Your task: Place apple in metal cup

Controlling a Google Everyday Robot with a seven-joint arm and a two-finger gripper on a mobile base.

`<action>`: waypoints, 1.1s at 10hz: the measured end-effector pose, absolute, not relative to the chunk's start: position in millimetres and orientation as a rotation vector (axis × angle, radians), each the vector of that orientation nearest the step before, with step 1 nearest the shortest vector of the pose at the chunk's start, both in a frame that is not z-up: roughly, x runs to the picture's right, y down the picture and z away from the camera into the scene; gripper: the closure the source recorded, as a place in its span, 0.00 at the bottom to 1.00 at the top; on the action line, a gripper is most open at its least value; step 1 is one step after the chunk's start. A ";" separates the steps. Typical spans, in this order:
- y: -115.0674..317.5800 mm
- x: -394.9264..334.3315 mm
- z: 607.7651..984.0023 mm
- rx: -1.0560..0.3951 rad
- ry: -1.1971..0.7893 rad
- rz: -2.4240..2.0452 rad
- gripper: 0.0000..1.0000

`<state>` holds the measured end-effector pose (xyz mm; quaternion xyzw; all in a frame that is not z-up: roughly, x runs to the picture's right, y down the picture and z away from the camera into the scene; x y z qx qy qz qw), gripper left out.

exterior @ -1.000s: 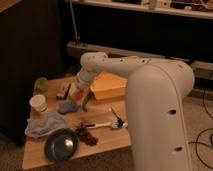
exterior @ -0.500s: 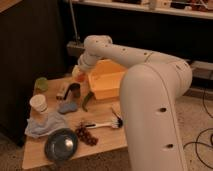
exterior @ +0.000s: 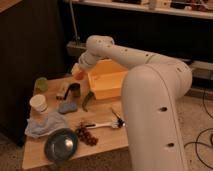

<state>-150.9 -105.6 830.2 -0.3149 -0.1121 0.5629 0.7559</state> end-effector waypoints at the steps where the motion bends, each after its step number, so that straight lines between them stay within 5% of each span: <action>1: -105.5 -152.4 829.5 -0.689 -0.251 1.227 0.42; 11: -87.6 -173.3 841.8 -0.669 -0.271 1.202 0.42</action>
